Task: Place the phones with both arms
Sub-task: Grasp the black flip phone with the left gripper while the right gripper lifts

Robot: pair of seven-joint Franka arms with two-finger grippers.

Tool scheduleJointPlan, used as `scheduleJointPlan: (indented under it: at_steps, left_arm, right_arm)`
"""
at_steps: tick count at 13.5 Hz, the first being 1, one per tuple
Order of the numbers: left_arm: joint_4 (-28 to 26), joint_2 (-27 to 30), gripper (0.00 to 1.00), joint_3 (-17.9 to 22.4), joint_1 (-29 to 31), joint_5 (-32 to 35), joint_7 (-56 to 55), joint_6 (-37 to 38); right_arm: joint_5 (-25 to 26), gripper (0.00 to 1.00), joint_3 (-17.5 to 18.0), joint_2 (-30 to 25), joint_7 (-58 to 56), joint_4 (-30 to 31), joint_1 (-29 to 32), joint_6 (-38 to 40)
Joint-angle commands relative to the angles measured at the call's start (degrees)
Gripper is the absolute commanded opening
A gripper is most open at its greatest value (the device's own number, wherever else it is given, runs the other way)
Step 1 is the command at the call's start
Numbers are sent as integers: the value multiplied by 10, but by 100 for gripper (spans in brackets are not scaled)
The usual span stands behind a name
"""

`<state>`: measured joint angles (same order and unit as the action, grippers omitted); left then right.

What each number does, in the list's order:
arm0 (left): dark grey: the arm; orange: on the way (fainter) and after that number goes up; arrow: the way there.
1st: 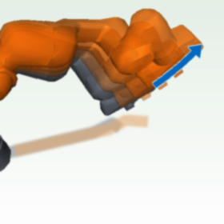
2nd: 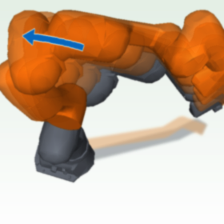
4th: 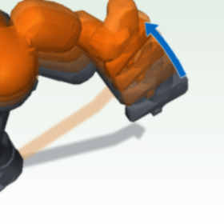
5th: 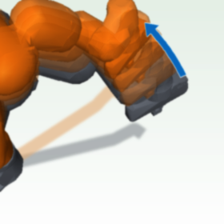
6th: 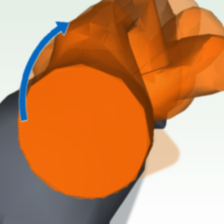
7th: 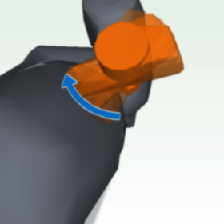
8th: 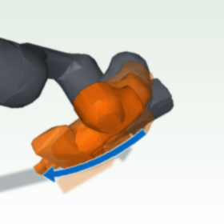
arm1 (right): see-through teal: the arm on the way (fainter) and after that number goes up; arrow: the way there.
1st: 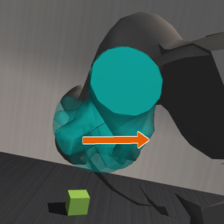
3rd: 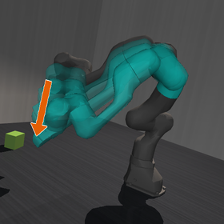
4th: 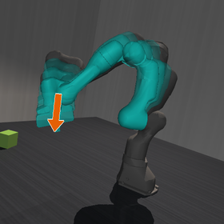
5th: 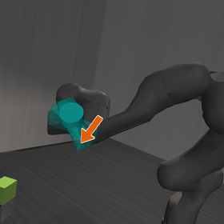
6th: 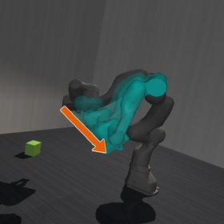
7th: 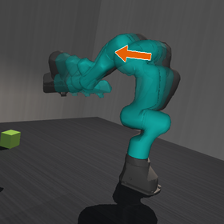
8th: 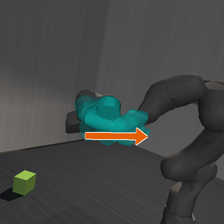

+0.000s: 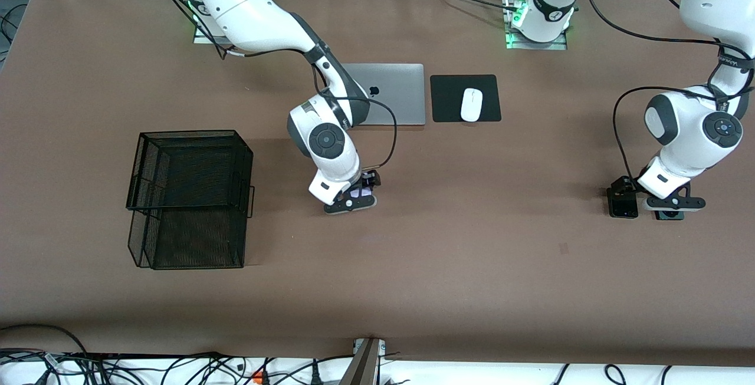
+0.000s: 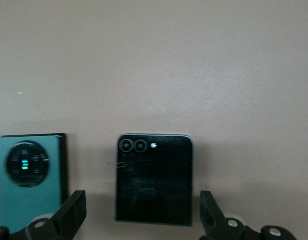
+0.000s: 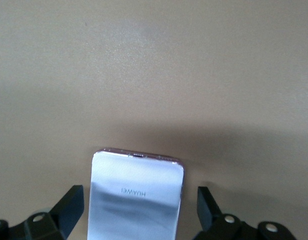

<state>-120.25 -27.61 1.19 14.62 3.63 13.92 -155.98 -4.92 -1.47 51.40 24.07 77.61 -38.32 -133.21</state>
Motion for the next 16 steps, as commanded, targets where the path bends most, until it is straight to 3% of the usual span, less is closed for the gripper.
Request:
scheduleJointPlan:
  at_steps: [1,15,16]
  left_arm:
    - [-4,-14,100,-82,94,6,36,-24]
    - [52,-75,100,-87,90,4,29,-41]
    - [52,-75,100,-87,89,4,29,-43]
  right_arm:
    - [-11,100,-4,9,5,-12,-4,-4]
    - [-3,100,-5,20,3,-10,-21,-15]
    - [-2,96,-5,22,3,-9,-21,-24]
